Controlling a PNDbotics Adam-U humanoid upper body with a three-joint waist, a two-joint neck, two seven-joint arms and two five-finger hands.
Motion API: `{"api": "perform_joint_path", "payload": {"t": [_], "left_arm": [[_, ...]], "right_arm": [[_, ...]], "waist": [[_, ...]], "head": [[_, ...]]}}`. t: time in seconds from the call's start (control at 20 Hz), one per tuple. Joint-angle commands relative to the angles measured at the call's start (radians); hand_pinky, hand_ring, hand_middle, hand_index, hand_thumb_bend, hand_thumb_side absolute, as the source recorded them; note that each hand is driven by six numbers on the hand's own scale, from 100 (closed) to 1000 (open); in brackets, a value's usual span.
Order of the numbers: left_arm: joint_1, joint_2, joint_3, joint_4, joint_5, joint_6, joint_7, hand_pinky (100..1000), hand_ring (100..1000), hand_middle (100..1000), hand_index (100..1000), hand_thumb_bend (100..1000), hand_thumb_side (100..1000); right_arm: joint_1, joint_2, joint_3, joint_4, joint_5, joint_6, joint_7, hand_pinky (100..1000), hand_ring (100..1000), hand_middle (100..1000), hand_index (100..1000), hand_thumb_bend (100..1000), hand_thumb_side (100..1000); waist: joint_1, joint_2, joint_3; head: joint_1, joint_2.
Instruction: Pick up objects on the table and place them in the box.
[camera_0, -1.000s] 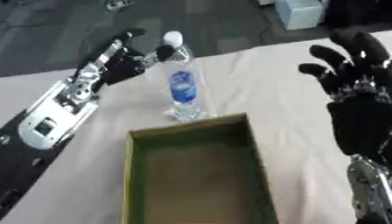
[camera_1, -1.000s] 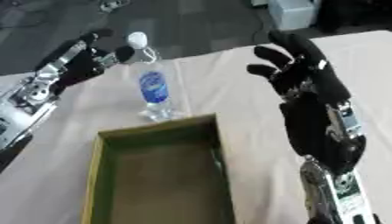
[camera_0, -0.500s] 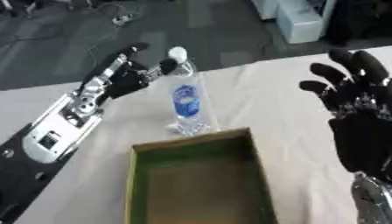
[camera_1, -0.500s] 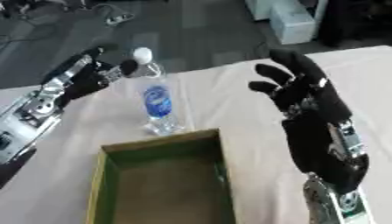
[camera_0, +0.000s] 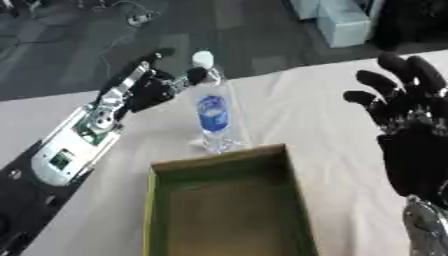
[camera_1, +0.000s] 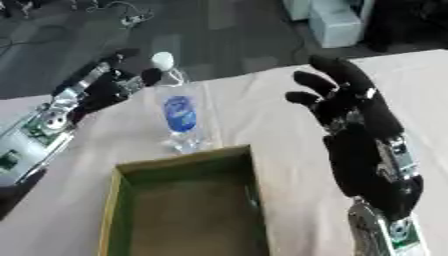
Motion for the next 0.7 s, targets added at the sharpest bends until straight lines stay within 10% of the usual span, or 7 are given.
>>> {"api": "perform_joint_path", "payload": {"t": [0.05,0.7], "left_arm": [[-0.013,0.009,0.004,-0.018,0.010,-0.009,-0.001,825,791,1000,990,723,793],[-0.003,-0.008,-0.002,-0.032,0.027,-0.014,0.028,916,812,1000,986,720,809]], "right_arm": [[-0.010,-0.003,-0.001,-0.023,0.000,0.001,0.004,818,878,899,936,100,854],[-0.014,0.001,-0.002,-0.026,0.000,0.005,0.005,818,878,900,937,100,851]], "waist": [[-0.003,-0.017,-0.002],[-0.001,-0.011,-0.013]], "head": [[-0.005,0.006],[-0.019,0.022]]}}
